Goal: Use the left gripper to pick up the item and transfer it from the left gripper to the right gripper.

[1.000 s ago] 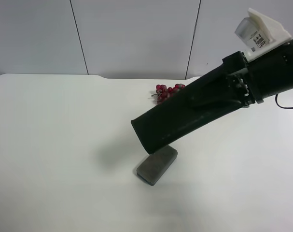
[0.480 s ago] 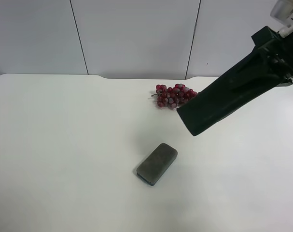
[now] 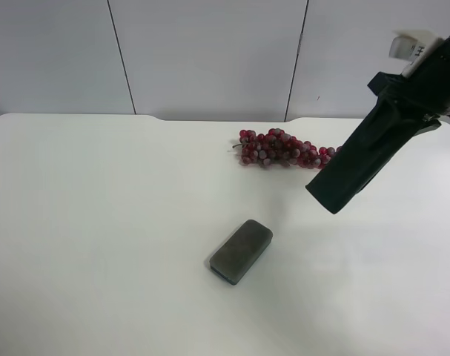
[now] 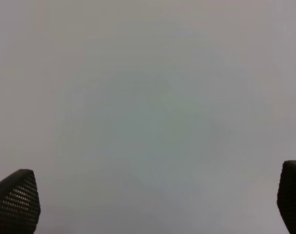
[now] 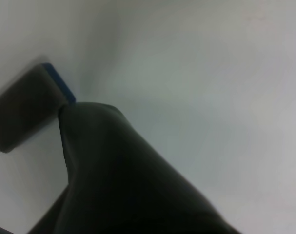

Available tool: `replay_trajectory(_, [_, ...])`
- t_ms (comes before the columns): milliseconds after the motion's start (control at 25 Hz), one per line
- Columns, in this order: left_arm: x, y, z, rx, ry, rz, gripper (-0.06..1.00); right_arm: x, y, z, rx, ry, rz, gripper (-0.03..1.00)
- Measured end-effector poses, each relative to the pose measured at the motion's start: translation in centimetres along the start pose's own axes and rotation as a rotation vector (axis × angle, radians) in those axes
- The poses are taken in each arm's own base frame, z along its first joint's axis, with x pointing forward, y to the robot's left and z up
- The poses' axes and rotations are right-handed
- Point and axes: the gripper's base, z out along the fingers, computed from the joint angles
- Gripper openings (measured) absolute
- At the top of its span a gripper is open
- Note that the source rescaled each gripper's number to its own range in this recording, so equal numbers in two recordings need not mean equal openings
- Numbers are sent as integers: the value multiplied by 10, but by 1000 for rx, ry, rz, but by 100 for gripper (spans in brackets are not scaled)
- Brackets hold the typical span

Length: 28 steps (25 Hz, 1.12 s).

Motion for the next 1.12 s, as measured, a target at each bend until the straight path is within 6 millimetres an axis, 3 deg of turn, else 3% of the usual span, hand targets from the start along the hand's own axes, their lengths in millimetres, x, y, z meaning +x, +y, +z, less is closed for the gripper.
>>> replay_trajectory(280, [0, 0, 0, -19, 1, -9, 98, -7, -25, 47, -36, 139, -71, 0])
replay_trajectory(480, [0, 0, 0, -19, 1, -9, 99, -7, -36, 70, -69, 198, -173, 0])
replay_trajectory(1120, [0, 0, 0, -19, 1, -9, 99, -7, -40, 79, -85, 220, -169, 0])
